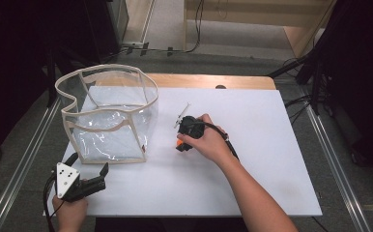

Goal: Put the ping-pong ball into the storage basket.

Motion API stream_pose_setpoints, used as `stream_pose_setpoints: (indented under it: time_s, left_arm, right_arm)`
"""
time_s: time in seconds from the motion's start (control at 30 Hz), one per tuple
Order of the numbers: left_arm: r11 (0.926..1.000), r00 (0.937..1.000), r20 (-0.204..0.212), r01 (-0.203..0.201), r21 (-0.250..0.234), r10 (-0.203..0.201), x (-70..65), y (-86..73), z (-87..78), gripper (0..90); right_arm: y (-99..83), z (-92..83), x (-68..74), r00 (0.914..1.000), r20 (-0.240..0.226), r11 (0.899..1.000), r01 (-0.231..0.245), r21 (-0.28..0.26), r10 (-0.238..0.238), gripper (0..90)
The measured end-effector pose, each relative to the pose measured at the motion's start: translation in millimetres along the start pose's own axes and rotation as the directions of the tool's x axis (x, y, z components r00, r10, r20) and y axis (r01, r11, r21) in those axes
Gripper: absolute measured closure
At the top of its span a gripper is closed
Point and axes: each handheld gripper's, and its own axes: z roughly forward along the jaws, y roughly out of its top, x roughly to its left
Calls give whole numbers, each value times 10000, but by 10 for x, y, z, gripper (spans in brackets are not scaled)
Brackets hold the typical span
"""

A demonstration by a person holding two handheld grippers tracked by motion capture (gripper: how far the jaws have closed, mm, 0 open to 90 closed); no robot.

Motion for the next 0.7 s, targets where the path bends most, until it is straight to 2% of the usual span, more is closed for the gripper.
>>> stream_pose_setpoints:
  time_s: [0.33, 0.7]
  left_arm:
    - [10000, 10000, 26, 30, -13, -30, 1, 0, 0, 0]
    - [10000, 10000, 27, 34, -8, -34, 1, 0, 0, 0]
  right_arm:
    - [59, -55, 6, 9998, -43, 9998, 176, -91, -176, 480]
    - [108, -116, 13, 9999, -73, 9999, 133, -96, -133, 480]
